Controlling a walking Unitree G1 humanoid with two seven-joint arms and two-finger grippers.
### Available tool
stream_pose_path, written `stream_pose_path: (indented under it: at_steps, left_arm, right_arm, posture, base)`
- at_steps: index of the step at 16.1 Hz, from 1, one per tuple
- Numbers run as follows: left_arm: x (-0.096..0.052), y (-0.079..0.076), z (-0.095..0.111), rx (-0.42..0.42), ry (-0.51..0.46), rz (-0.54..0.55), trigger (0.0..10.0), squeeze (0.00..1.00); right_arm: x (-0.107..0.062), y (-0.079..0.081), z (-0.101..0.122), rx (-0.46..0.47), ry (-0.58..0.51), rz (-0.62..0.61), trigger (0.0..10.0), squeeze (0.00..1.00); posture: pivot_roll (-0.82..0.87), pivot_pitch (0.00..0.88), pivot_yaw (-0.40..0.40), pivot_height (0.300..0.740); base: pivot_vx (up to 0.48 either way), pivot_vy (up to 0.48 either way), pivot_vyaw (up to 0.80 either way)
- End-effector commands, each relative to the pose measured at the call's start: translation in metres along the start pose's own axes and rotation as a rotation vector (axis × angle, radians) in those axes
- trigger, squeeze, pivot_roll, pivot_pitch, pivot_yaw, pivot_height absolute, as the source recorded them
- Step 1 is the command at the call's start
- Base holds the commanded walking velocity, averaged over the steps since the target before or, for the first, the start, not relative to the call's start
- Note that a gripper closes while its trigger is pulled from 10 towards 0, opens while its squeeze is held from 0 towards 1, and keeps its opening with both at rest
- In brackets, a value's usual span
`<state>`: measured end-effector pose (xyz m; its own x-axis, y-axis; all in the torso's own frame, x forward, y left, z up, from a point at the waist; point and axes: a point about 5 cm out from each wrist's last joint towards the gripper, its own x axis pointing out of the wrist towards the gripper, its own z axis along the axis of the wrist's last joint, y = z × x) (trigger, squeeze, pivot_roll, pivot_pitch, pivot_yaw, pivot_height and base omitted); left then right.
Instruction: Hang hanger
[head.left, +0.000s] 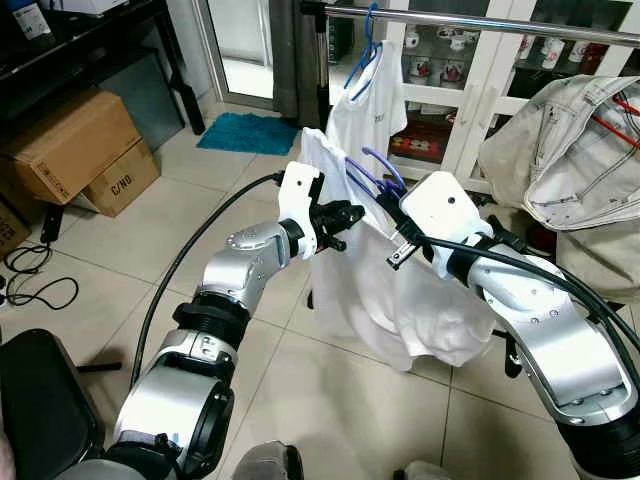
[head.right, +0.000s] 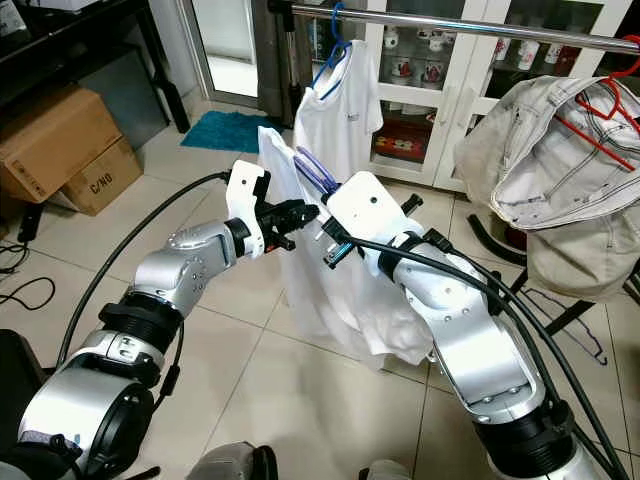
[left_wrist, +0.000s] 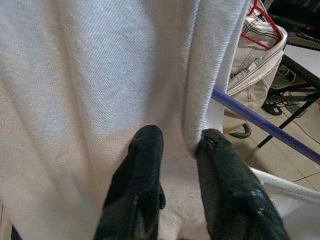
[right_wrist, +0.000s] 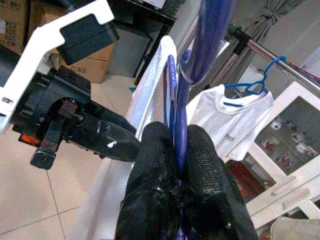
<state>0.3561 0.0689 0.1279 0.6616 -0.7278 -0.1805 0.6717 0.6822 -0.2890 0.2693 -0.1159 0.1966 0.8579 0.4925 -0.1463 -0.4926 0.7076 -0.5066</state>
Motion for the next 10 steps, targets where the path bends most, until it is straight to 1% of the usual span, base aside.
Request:
stream_pose_path:
  at_steps: [1, 4, 10]
  left_arm:
    - [0.001, -0.001, 0.008, 0.017, -0.019, -0.013, 0.0, 0.00]
    - [0.002, -0.002, 0.008, 0.009, -0.021, -0.025, 0.0, 0.00]
    - [-0.003, 0.008, 0.016, 0.002, -0.065, 0.032, 0.0, 0.00]
  right_arm:
    - [0.002, -0.005, 0.010, -0.023, -0.040, -0.013, 0.0, 0.00]
    - [0.002, -0.005, 0.010, -0.024, -0.041, -0.013, 0.0, 0.00]
    - [0.003, -0.007, 0.010, -0.030, -0.043, -0.012, 0.0, 0.00]
  posture:
    - [-0.11, 0.000, 0.074, 0.740]
    - [-0.11, 0.000, 0.074, 0.740]
    - [-0.11, 0.000, 0.071, 0.740]
  base:
    - [0.000, 0.000, 0.00]
    - [0.000, 0.000, 0.00]
    - [0.000, 0.000, 0.00]
